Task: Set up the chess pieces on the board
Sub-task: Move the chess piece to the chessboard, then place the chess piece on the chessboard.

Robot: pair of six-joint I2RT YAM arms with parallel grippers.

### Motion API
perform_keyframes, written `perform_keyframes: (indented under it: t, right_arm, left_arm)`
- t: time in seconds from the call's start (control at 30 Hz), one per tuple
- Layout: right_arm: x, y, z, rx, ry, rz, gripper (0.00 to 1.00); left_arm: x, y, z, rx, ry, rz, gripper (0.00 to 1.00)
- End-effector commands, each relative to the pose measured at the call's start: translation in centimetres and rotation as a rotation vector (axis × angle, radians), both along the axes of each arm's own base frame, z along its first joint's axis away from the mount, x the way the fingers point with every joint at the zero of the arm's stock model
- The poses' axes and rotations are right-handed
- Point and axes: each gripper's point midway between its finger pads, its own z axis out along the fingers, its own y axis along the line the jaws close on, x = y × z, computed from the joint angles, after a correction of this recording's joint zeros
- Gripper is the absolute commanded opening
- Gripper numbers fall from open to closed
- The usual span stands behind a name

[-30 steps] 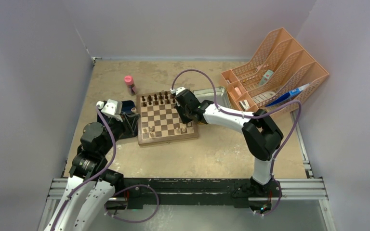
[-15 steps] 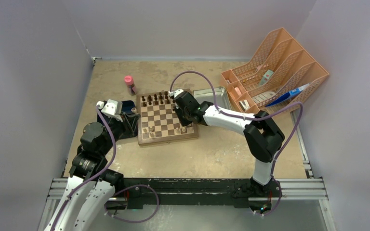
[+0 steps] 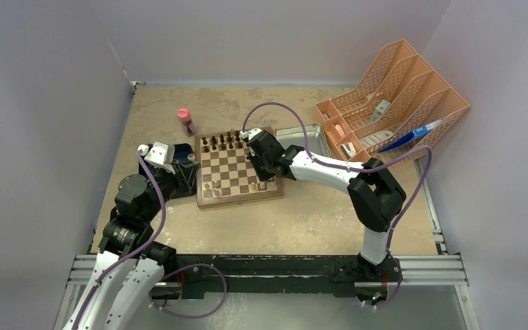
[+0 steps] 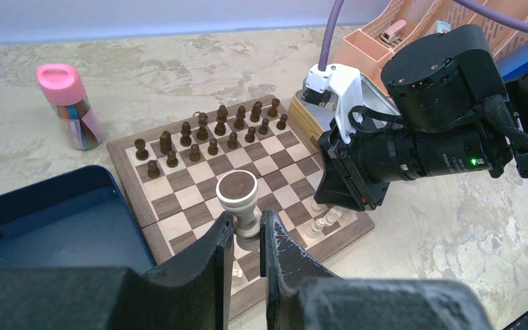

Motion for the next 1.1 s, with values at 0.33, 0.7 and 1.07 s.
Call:
perform_keyframes:
  t: [0.33,0.7,1.07]
  right_arm:
    - [0.7,0.8,5.0,0.098,-0.081,-0.024,0.29]
    - [0.3,2.7,15.9,0.424,-0.352,0.068,0.31]
    - [-8.2,3.8,25.1,0.87,-0.716,0.346,0.41]
  left_arm:
    - [0.2,-0.4,1.0,-0.01,-0.032,-0.016,0.0]
    - [-0.5,-2.7,0.7,-0.358,0.195,-0.02,0.0]
    - [-1.8,-6.0,1.2,-0.809,0.556,-0.044,0.0]
